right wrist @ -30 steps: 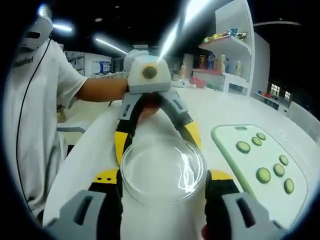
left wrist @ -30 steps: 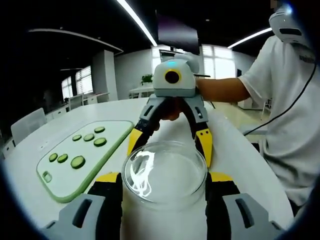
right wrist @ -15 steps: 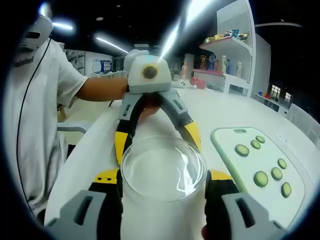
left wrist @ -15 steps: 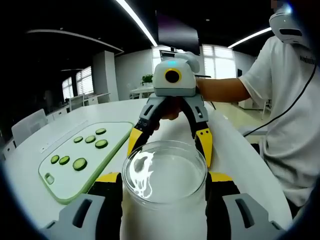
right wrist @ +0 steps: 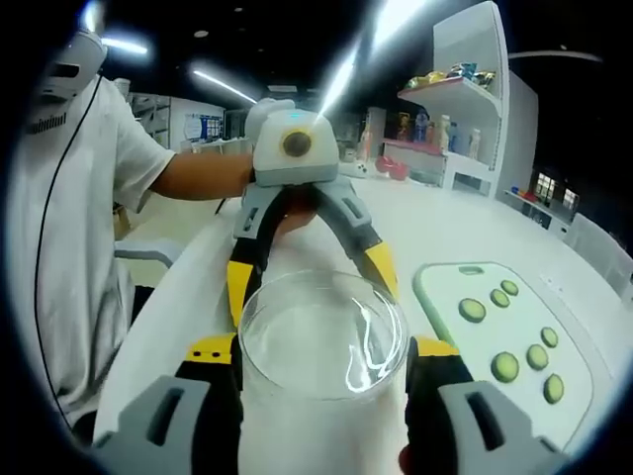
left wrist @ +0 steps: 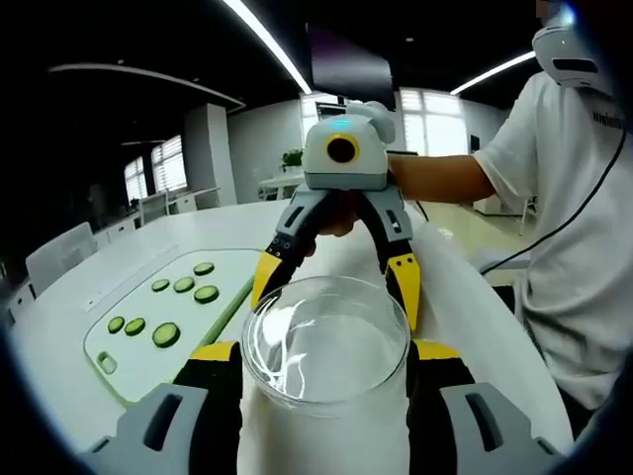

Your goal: Open the petri dish lid, add cucumber slices into the petri dish, and close the lid

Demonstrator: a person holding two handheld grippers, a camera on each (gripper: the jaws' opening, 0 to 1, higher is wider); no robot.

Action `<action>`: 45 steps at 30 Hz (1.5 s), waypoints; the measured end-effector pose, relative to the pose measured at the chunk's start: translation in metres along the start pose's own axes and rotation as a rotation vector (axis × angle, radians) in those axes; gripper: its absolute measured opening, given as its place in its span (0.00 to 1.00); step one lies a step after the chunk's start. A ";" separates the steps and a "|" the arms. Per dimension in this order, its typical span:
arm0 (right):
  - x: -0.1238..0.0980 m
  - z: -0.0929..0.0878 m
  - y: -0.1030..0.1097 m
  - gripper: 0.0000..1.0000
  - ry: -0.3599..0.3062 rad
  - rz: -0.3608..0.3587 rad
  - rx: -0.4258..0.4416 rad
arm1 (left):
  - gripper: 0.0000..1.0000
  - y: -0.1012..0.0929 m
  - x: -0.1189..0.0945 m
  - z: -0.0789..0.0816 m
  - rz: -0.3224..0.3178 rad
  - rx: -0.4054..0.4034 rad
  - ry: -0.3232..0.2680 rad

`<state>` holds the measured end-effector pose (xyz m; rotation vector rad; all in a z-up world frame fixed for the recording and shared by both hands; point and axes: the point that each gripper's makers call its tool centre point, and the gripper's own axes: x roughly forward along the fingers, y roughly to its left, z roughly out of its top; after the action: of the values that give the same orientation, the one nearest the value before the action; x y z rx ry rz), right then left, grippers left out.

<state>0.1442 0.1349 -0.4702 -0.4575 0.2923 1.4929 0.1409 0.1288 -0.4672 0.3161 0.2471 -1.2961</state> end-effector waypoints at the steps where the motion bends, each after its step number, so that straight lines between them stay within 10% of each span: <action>1: 0.000 0.000 0.000 0.66 0.000 0.000 -0.001 | 0.67 0.000 0.000 0.001 0.001 0.002 0.000; 45: 0.048 0.044 0.007 0.65 -0.027 0.086 -0.066 | 0.66 0.007 -0.067 -0.007 0.105 -0.017 0.010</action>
<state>0.1364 0.1978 -0.4536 -0.4818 0.2446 1.5953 0.1302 0.1933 -0.4499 0.3170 0.2463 -1.1884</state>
